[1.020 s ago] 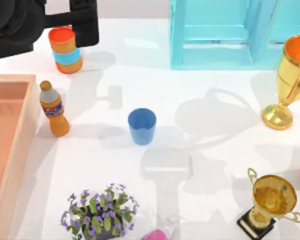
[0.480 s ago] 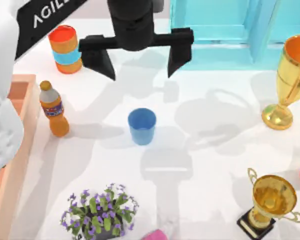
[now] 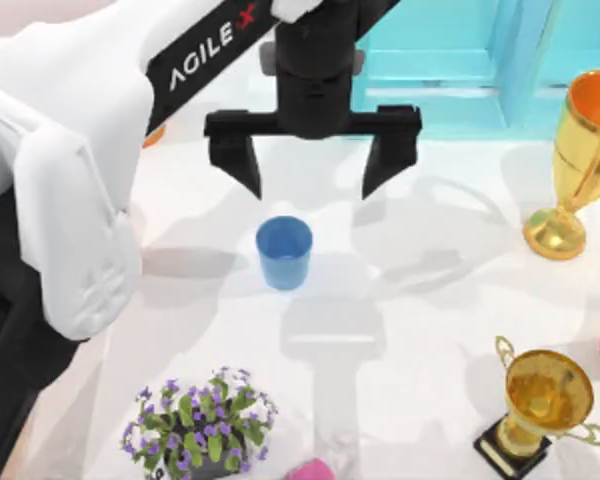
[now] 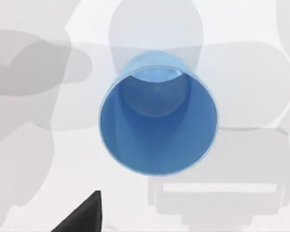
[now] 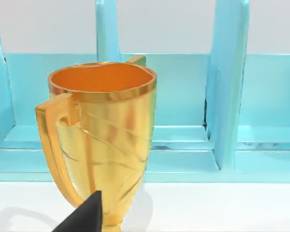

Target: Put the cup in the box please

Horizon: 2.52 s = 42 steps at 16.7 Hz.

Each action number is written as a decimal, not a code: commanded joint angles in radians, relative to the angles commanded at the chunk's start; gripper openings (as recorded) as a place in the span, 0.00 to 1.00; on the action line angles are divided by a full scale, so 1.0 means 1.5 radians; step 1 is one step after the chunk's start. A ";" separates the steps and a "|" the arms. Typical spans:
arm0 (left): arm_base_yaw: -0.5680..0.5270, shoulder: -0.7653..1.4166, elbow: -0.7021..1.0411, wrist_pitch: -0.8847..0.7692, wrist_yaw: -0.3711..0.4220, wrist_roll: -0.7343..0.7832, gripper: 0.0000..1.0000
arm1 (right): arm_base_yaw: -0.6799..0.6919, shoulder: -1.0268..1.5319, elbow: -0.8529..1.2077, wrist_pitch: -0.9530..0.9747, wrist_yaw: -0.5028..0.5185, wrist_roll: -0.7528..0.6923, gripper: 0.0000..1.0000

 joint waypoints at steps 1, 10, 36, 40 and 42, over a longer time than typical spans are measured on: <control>0.000 0.000 0.000 0.000 0.000 0.000 1.00 | 0.000 0.000 0.000 0.000 0.000 0.000 1.00; 0.003 -0.015 -0.158 0.143 0.000 0.003 1.00 | 0.000 0.000 0.000 0.000 0.000 0.000 1.00; 0.002 -0.023 -0.308 0.284 0.000 0.001 0.00 | 0.000 0.000 0.000 0.000 0.000 0.000 1.00; 0.002 -0.023 -0.308 0.284 0.000 0.001 0.00 | 0.000 0.000 0.000 0.000 0.000 0.000 1.00; 0.002 -0.024 -0.308 0.284 -0.001 0.002 0.00 | 0.000 0.000 0.000 0.000 0.000 0.000 1.00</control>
